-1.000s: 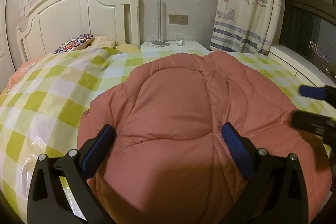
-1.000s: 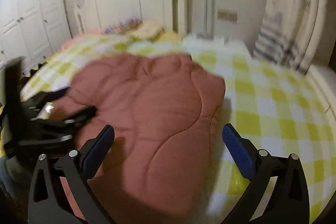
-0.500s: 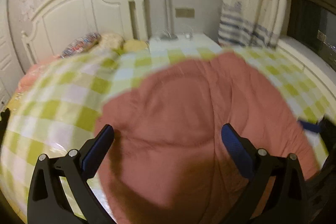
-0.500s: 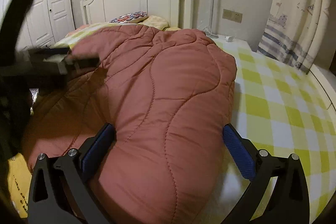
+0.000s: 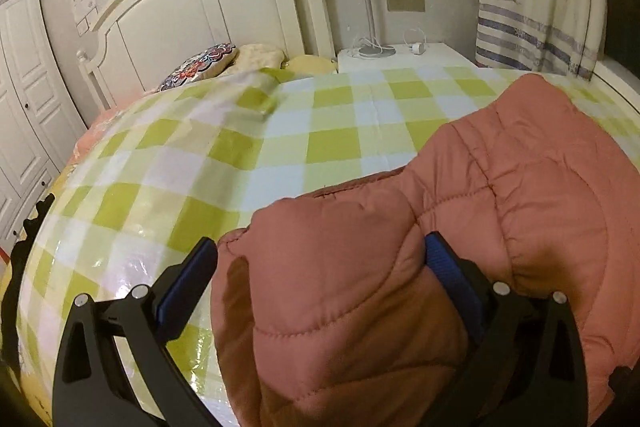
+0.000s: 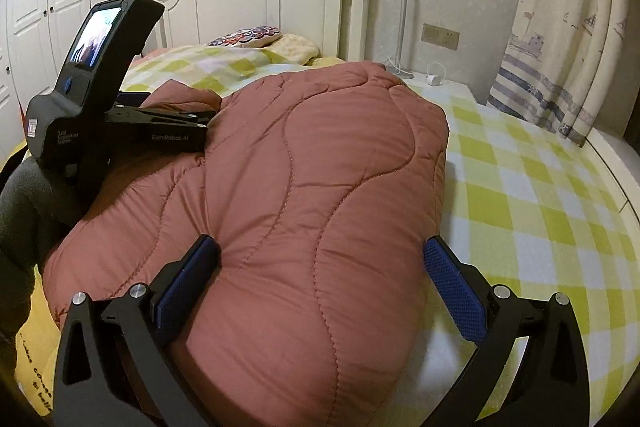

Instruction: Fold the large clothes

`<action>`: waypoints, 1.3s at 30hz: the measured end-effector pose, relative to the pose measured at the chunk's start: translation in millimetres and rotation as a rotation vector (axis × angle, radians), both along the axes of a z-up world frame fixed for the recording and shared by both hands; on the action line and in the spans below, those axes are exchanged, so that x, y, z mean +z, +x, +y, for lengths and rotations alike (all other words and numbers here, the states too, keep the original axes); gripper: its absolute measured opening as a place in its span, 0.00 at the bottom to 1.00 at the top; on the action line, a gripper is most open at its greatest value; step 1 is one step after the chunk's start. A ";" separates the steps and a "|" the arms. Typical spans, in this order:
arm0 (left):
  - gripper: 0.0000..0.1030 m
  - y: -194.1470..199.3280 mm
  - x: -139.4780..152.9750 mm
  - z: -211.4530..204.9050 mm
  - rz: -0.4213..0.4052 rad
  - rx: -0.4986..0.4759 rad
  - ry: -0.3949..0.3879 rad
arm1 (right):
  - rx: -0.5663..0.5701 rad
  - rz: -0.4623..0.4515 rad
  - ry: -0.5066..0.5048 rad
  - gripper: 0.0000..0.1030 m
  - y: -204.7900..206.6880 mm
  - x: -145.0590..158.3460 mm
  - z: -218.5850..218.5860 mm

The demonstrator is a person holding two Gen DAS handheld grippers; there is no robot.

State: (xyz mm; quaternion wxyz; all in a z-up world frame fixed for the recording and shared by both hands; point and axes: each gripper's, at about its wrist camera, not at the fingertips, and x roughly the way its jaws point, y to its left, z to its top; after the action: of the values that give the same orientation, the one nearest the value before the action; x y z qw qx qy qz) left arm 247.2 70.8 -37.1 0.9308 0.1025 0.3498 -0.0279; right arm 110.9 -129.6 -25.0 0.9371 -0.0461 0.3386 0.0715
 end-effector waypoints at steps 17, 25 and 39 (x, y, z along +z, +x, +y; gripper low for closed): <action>0.98 -52.9 -36.8 111.3 0.387 -0.151 -0.931 | 0.083 0.345 0.714 0.96 2.6 -25.3 -96.2; 0.96 -37.6 -44.1 60.8 0.394 -0.268 -0.910 | 0.130 0.276 0.706 0.85 -2.7 -33.7 -76.0; 0.64 0.2 16.7 -80.0 0.207 -0.392 -0.729 | -0.159 -0.110 0.463 0.73 -21.3 17.7 -147.9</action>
State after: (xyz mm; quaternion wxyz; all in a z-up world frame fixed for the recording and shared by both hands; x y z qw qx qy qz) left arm 247.5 -9.2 -20.4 0.8433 -0.1721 0.3823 -0.3362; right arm 89.6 -277.5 -7.3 0.9424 0.1927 0.2640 0.0706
